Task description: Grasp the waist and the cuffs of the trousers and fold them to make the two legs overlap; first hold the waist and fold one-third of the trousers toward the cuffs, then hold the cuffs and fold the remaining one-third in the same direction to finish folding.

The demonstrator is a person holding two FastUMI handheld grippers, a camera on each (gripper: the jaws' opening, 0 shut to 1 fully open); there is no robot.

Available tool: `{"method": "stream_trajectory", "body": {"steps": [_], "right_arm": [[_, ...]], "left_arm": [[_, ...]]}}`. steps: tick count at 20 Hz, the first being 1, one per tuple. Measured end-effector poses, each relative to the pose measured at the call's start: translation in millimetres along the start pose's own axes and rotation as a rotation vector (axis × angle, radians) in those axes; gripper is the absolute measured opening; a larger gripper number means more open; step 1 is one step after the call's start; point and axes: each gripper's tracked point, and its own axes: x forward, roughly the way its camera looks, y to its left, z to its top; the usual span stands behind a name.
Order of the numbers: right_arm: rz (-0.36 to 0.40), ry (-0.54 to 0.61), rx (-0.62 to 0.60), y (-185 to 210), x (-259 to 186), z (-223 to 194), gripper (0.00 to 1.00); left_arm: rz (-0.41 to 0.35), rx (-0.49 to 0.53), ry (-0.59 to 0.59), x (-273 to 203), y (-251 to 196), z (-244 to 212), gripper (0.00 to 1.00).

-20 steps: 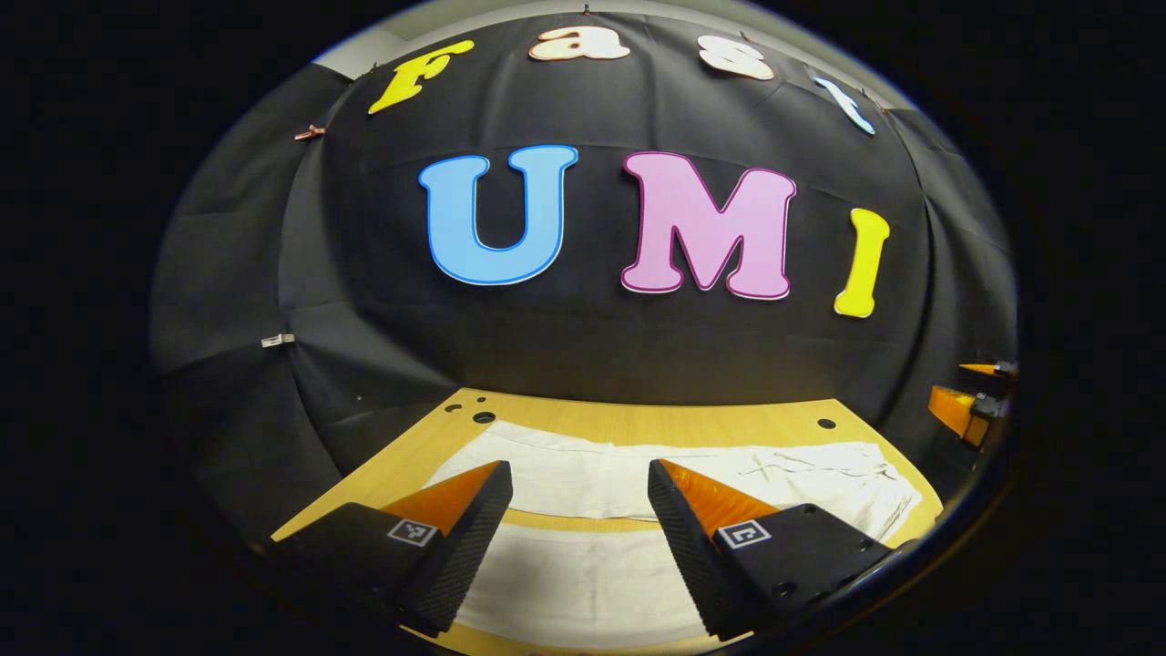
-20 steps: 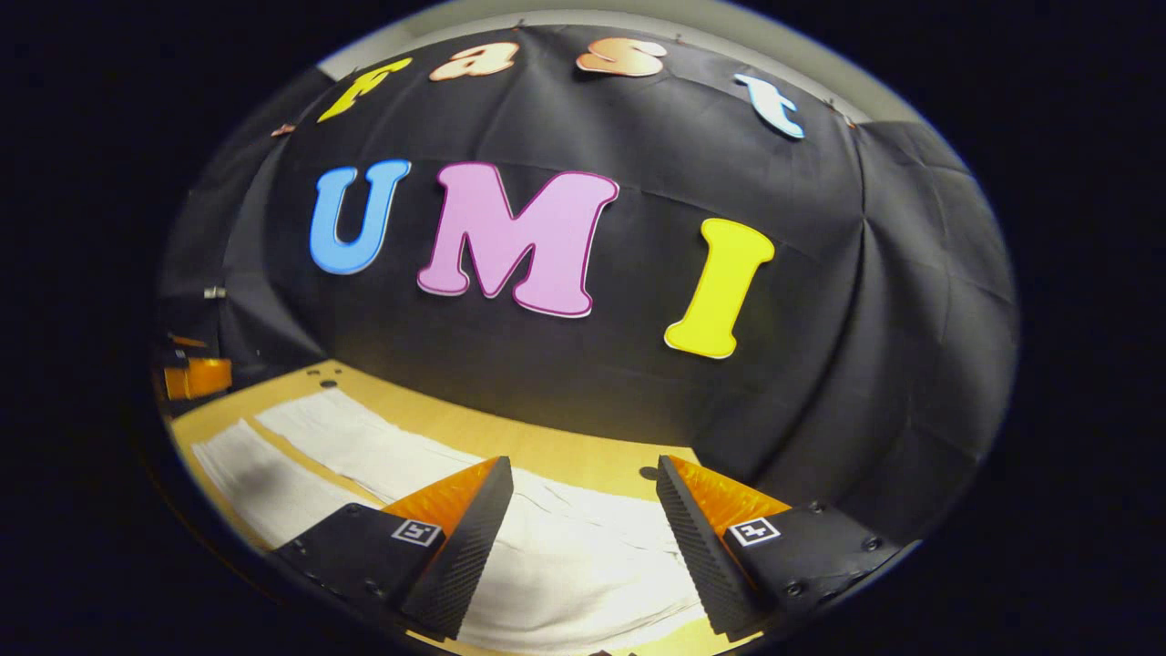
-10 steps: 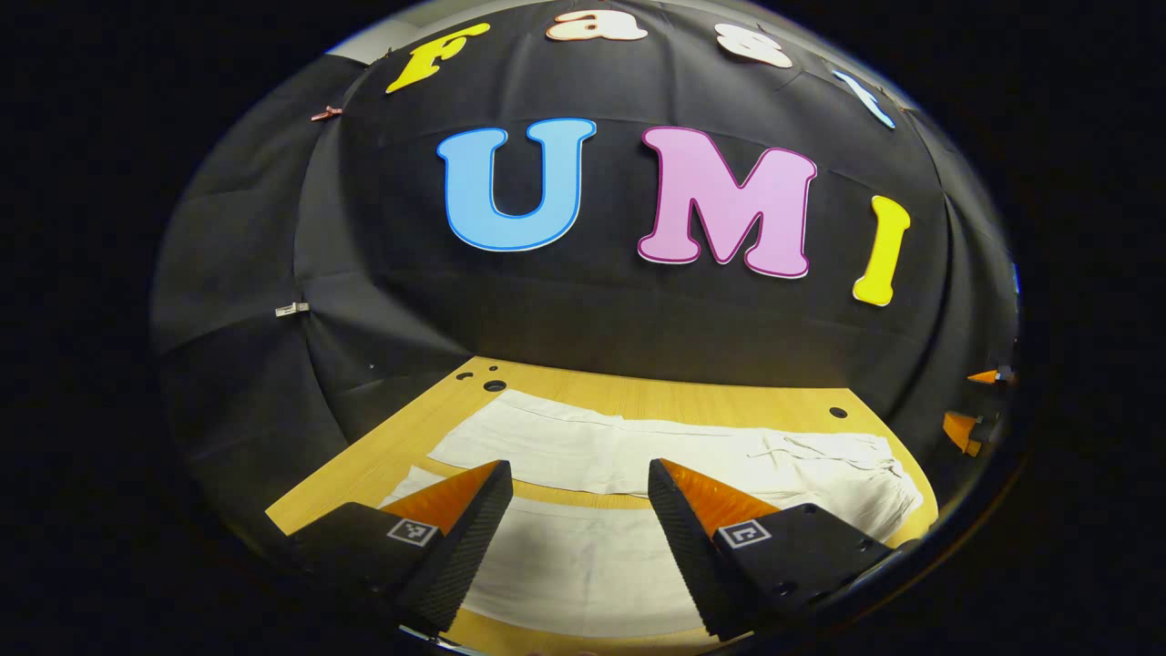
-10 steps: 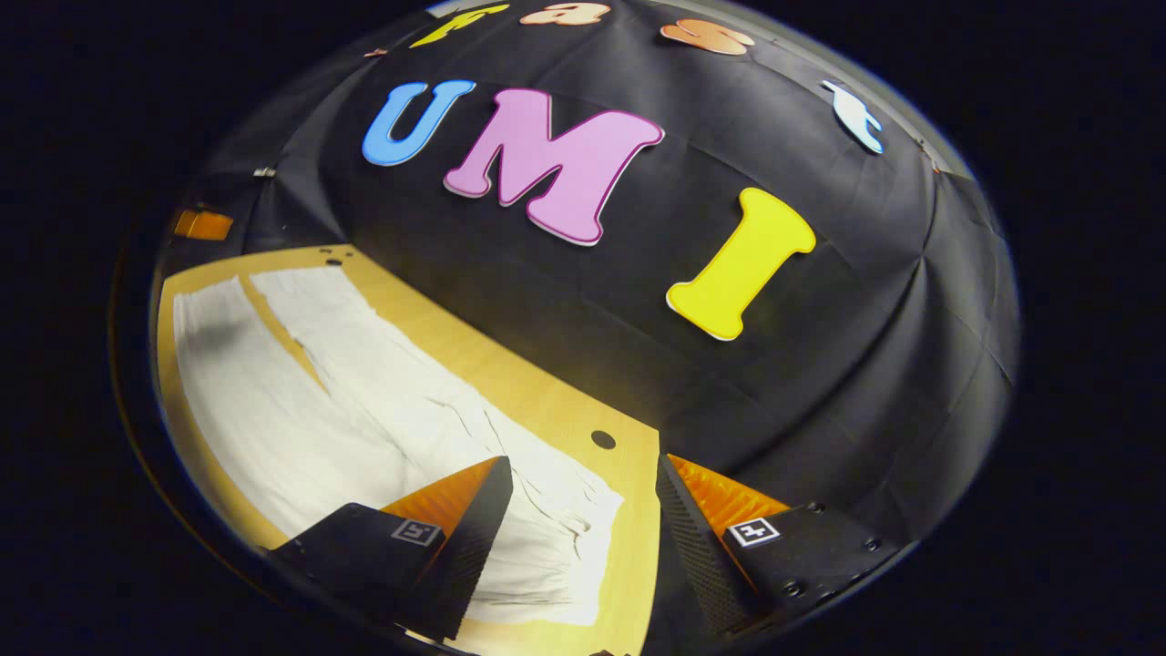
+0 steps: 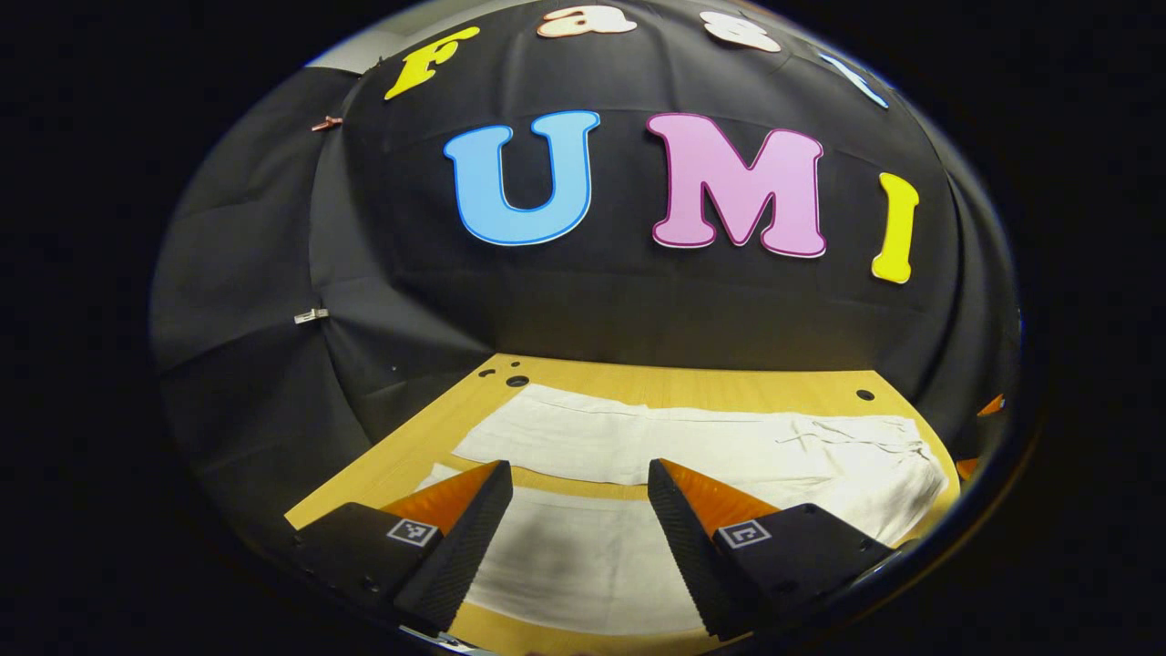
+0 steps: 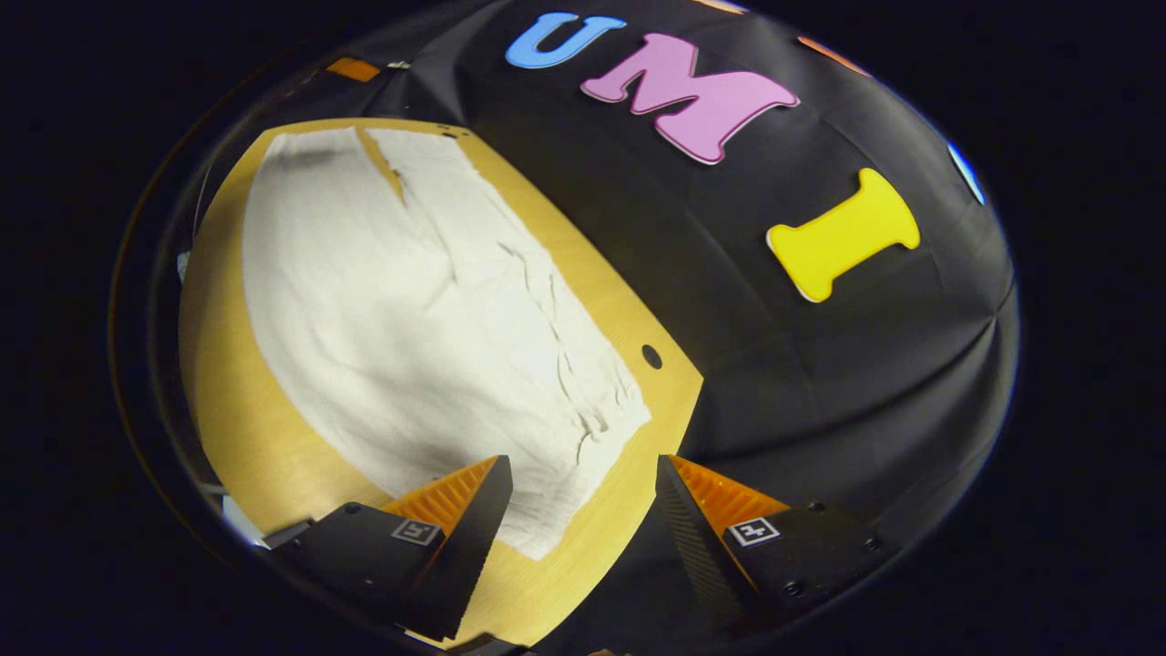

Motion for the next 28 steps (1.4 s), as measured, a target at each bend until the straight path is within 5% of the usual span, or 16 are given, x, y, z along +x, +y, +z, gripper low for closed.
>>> {"method": "stream_trajectory", "body": {"steps": [7, 19, 23, 24, 25, 26, 27, 28], "right_arm": [[0.151, 0.039, -0.250, 48.5, 9.0, -46.2, 0.98], [0.155, 0.013, -0.448, 61.8, 49.7, -46.6, 0.93], [0.185, 0.033, -0.481, 64.9, 61.8, -45.7, 0.82], [0.203, 0.036, -0.474, 66.6, 62.3, -45.9, 0.67], [0.220, 0.036, -0.466, 68.4, 62.1, -45.9, 0.67], [0.248, 0.041, -0.459, 73.2, 63.6, -47.7, 0.52], [0.264, 0.045, -0.462, 75.4, 62.8, -50.4, 0.48], [0.272, 0.045, -0.475, 77.0, 61.4, -50.6, 0.33]], "left_arm": [[0.040, 0.012, 0.037, -4.4, 9.3, -11.0, 0.96], [0.148, 0.048, 0.094, -13.5, 35.3, -33.0, 0.98], [0.167, 0.107, 0.118, -15.0, 45.1, -53.1, 0.98], [0.166, 0.136, 0.127, -16.5, 48.9, -61.4, 0.98], [0.162, 0.172, 0.139, -16.6, 52.6, -68.2, 0.97], [0.161, 0.212, 0.151, -16.9, 59.0, -76.9, 0.97], [0.157, 0.254, 0.163, -16.5, 65.5, -83.9, 0.97], [0.152, 0.295, 0.175, -14.9, 72.8, -91.9, 0.97]]}}
